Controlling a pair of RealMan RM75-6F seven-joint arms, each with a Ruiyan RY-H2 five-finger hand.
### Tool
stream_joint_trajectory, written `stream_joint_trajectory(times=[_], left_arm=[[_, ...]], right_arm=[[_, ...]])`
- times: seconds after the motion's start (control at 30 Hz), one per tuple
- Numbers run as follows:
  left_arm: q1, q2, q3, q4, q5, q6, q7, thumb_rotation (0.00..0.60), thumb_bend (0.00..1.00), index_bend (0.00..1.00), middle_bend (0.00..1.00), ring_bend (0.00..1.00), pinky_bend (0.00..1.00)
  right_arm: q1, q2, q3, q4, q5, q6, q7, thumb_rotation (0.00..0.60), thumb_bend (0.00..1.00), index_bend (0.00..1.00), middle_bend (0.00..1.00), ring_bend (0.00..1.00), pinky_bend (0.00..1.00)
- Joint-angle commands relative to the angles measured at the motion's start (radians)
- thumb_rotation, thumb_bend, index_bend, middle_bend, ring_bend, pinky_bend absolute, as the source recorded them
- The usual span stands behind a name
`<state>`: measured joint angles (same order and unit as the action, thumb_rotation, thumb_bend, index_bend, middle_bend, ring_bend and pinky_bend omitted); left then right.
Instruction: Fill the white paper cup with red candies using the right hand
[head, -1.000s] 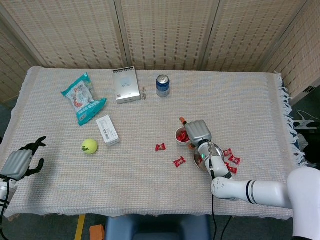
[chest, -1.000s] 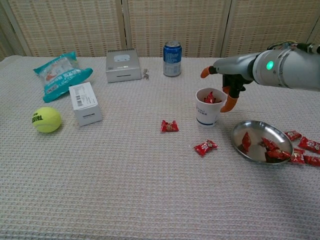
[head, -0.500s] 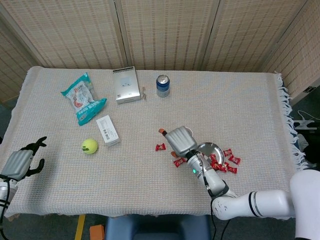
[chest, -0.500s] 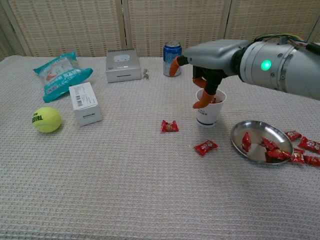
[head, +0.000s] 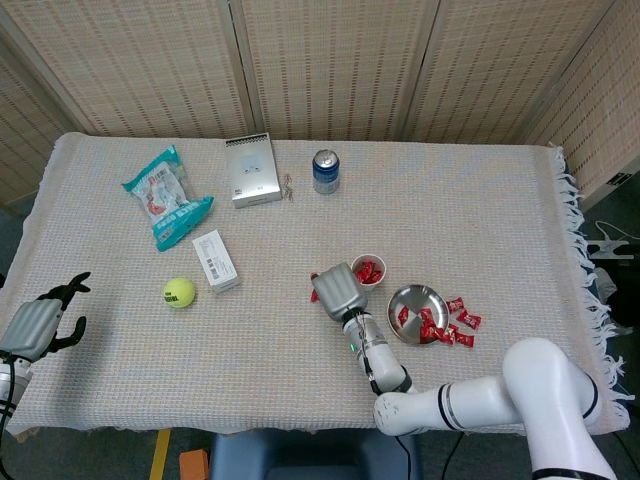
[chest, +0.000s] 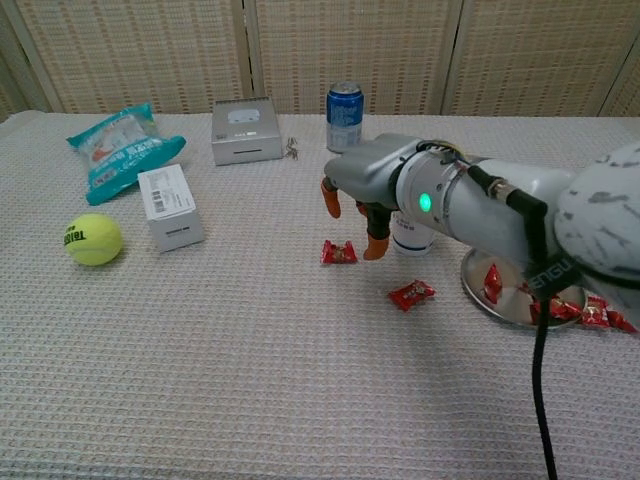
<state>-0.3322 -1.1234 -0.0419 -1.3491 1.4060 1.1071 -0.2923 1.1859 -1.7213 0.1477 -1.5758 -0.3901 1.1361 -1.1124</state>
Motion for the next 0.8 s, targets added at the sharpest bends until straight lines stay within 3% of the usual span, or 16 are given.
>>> stream_joint_trajectory(times=[0.03, 0.5, 0.8], left_arm=[[0.000, 0.001, 0.001, 0.001, 0.002, 0.001, -0.004, 0.600, 0.55, 0.02, 0.20, 0.18, 0.31], [0.000, 0.004, 0.003, 0.009, 0.012, 0.003, -0.027, 0.600, 0.55, 0.02, 0.21, 0.18, 0.31], [0.000, 0.004, 0.005, 0.013, 0.018, 0.006, -0.037, 0.600, 0.61, 0.02, 0.21, 0.18, 0.31]], right_arm=[[0.031, -0.062, 0.011, 0.079, 0.033, -0.005, -0.040, 0.600, 0.13, 0.35, 0.84, 0.79, 1.00], [0.042, -0.169, 0.029, 0.274, 0.038, -0.073, -0.050, 0.600, 0.13, 0.43, 0.84, 0.80, 1.00], [0.040, -0.201, 0.046, 0.341, 0.033, -0.112, -0.045, 0.600, 0.22, 0.43, 0.84, 0.81, 1.00]])
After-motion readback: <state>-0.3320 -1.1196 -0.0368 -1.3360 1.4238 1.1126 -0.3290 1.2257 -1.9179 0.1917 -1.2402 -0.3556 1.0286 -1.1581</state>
